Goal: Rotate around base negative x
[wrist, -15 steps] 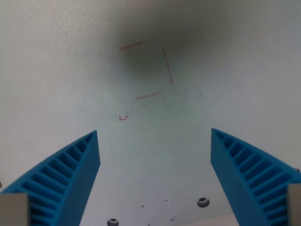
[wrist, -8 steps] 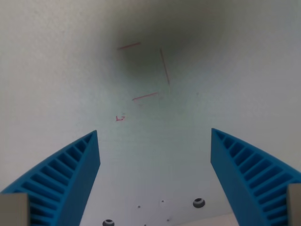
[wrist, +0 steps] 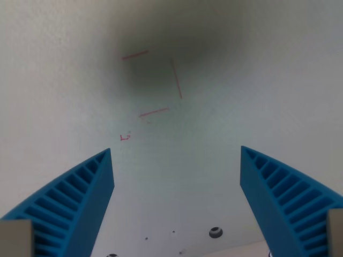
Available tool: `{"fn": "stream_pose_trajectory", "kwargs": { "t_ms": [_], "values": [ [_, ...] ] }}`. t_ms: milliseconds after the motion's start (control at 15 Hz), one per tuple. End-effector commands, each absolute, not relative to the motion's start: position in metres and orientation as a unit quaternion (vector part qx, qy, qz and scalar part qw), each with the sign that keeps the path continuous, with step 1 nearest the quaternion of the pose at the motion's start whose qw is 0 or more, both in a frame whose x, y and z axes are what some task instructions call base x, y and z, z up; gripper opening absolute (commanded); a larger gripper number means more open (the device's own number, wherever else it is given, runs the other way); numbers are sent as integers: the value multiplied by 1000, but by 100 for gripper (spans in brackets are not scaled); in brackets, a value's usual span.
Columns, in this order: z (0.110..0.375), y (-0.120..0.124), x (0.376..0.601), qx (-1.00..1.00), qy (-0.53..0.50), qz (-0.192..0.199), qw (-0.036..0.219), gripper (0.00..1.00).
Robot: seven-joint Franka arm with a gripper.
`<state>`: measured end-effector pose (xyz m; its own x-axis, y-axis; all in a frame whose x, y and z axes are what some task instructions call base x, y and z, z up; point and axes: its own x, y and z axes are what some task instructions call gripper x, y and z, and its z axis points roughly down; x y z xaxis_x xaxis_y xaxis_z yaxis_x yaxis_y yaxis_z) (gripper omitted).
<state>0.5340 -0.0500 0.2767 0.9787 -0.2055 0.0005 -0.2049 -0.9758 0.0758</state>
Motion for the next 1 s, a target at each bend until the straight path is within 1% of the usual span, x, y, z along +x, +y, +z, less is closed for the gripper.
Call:
{"fn": "stream_pose_trajectory", "kwargs": {
  "t_ms": [67,1000],
  "values": [
    [277,-48,534,985,-112,9,132,100],
    [277,-48,534,971,-111,16,212,100]
  ]
}}
